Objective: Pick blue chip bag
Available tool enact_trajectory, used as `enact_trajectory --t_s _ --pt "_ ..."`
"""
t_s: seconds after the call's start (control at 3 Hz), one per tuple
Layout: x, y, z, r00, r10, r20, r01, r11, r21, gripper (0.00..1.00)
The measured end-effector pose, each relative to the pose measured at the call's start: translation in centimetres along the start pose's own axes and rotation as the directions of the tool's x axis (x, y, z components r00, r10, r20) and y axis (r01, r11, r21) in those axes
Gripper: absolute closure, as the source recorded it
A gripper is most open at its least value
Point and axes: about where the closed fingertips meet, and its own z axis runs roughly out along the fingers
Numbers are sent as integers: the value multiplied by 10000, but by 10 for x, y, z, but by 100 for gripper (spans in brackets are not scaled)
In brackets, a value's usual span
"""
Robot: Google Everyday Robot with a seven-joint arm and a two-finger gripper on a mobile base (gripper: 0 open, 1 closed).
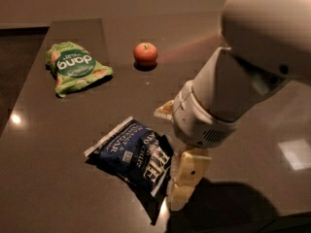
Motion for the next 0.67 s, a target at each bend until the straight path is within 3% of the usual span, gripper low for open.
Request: enact_trajectory --t_s 0.33,0.67 --pt "-4 3 26 9968 -693 -405 689 9976 -100 3" --pt "-5 3 36 9906 -1121 -778 1103 9935 -274 26"
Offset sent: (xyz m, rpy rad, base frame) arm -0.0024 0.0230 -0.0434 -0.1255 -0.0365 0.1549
